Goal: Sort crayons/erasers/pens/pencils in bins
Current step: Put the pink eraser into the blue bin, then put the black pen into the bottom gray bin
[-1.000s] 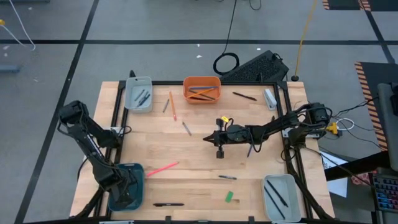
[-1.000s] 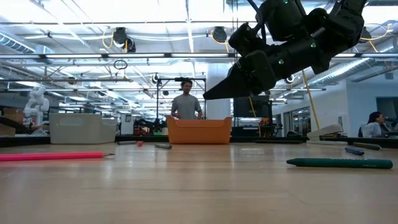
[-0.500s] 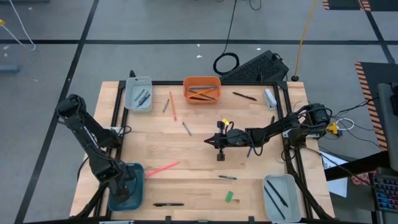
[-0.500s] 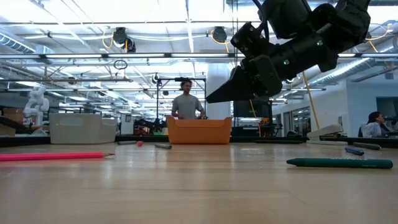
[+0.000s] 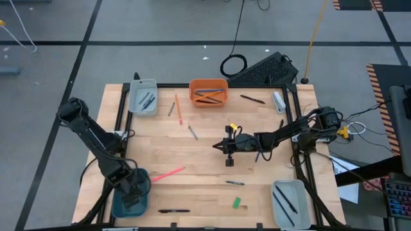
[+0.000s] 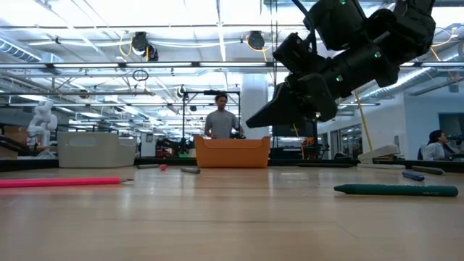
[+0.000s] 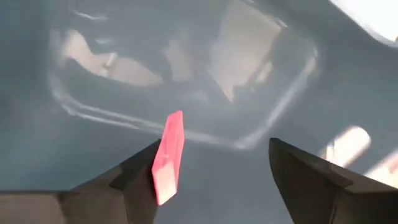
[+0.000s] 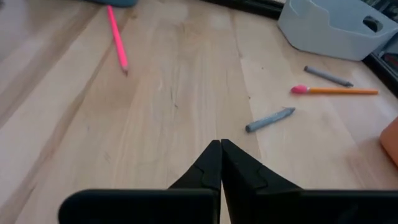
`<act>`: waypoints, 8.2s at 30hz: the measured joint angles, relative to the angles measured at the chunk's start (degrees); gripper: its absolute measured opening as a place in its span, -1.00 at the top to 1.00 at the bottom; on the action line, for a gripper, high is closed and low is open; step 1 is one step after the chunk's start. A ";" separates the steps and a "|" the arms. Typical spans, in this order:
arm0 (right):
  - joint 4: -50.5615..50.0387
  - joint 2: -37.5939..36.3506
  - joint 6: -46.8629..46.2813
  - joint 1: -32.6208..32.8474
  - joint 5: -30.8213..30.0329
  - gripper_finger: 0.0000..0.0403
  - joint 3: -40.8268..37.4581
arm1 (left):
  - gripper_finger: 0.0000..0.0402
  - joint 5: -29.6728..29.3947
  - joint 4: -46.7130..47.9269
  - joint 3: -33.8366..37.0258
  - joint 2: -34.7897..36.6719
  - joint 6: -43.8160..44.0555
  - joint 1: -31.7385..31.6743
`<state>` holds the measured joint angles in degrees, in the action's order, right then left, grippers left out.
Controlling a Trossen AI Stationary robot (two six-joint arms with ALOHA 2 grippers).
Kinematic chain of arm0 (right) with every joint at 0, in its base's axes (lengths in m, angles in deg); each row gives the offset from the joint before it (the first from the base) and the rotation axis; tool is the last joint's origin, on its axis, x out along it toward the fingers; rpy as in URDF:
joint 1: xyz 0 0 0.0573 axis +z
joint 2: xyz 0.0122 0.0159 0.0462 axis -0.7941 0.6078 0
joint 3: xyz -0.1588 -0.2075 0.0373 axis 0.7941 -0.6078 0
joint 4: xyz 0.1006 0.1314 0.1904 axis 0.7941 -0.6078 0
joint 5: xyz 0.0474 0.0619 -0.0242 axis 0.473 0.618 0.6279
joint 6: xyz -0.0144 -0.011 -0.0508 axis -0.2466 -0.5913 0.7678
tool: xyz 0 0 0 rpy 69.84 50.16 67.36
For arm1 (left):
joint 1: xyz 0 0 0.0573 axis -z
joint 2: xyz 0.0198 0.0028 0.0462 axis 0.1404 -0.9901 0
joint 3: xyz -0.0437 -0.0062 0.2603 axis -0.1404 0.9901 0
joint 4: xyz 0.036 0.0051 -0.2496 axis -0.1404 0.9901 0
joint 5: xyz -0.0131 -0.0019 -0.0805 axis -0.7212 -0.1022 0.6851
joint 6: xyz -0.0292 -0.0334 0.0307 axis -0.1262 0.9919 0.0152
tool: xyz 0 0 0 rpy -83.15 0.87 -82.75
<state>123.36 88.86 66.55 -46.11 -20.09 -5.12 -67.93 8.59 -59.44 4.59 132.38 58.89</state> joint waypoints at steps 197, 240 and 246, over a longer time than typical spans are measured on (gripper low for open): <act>-91.35 -9.31 8.45 -23.79 -2.58 0.36 6.74 | 0.98 -26.92 -77.84 29.30 8.92 -76.17 -50.41; -83.03 -9.42 4.44 -27.89 7.47 0.72 9.42 | 0.95 -26.92 -77.82 29.29 8.94 -76.41 -50.37; -82.83 -9.46 -10.30 -26.75 14.41 0.72 13.83 | 0.96 -26.92 -77.82 29.29 8.94 -76.42 -50.37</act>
<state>40.53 79.40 56.24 -72.87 -5.69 8.71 -94.85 -69.23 -30.15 13.53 55.97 8.52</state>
